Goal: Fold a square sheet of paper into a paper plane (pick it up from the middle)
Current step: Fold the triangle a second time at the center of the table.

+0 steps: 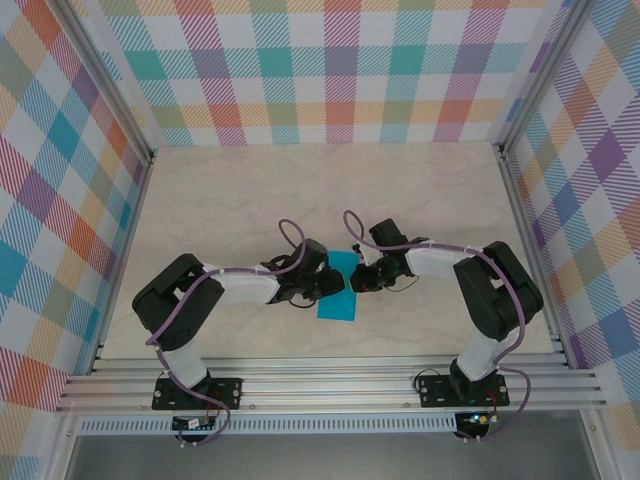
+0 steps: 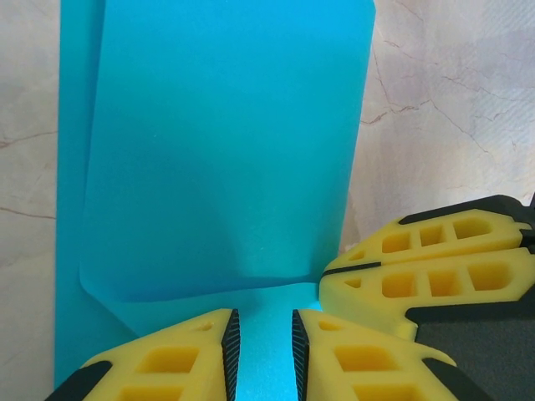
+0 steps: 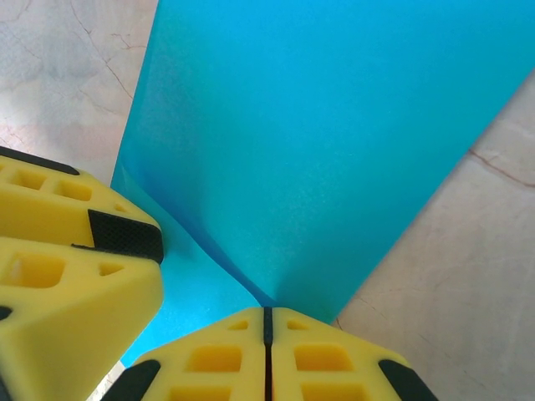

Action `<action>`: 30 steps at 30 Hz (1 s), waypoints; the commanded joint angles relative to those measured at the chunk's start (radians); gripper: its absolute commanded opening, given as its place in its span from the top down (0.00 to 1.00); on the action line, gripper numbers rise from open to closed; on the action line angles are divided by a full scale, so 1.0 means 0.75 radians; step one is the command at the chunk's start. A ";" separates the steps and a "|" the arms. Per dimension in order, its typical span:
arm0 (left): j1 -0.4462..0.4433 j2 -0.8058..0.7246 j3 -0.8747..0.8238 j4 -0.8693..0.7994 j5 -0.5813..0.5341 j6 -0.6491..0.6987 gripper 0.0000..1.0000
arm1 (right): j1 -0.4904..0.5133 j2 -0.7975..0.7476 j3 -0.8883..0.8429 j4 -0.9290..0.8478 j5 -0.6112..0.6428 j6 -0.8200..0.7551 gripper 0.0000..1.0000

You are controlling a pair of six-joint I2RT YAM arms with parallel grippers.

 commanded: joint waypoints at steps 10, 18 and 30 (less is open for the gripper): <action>-0.025 -0.008 -0.022 0.013 -0.022 0.003 0.74 | -0.008 0.014 0.031 -0.003 -0.013 -0.017 0.92; -0.028 -0.032 -0.017 0.000 -0.041 0.009 0.73 | -0.008 0.047 0.056 -0.020 -0.010 -0.026 0.92; -0.026 -0.114 -0.037 0.010 -0.070 0.023 0.67 | -0.009 0.053 0.061 -0.037 0.002 -0.031 0.92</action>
